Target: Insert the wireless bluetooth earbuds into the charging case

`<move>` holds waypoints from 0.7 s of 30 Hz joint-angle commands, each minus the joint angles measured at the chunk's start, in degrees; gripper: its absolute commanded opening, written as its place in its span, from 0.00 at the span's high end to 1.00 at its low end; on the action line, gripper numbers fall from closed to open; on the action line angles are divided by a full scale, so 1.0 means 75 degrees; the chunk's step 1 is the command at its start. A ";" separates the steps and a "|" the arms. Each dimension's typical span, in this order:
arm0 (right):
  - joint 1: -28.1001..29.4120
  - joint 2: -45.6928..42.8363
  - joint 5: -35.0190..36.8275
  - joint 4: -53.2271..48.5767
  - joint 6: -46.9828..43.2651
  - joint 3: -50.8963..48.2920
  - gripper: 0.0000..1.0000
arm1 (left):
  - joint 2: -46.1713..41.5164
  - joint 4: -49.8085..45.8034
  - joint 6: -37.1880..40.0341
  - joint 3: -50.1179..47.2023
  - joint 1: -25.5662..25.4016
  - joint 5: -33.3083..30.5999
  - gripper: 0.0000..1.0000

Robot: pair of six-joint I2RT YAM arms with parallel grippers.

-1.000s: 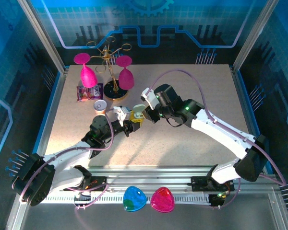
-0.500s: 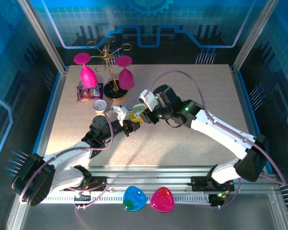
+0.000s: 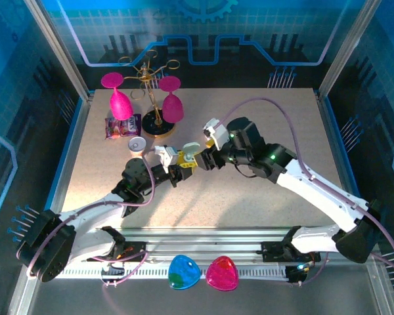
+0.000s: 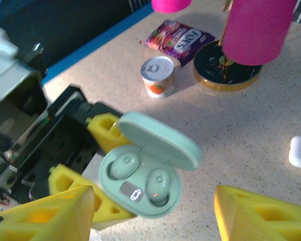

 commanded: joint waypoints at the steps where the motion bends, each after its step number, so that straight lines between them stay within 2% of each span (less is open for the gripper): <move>1: -0.0430 -0.0036 -0.0555 0.0271 0.0791 0.0028 0.32 | 0.0051 0.0516 0.0569 -0.0004 0.0015 0.0856 0.74; 6: -0.0582 0.0404 -0.0638 -0.0397 0.0777 0.0552 0.27 | -0.0039 0.0380 0.0969 0.0007 0.0013 0.1507 0.75; 11: -0.0589 0.0696 -0.0725 -0.0706 0.0795 0.0860 0.26 | -0.0088 0.0302 0.1122 0.0024 0.0009 0.1763 0.75; 17: -0.0583 0.0698 -0.0973 -0.1090 0.0486 0.0813 0.25 | -0.0064 0.0211 0.0650 0.0117 0.0013 0.1102 0.73; 21: -0.0585 0.0533 -0.1087 -0.1217 0.0373 0.0616 0.25 | 0.0029 0.0315 0.0445 0.0179 0.0013 0.0953 0.73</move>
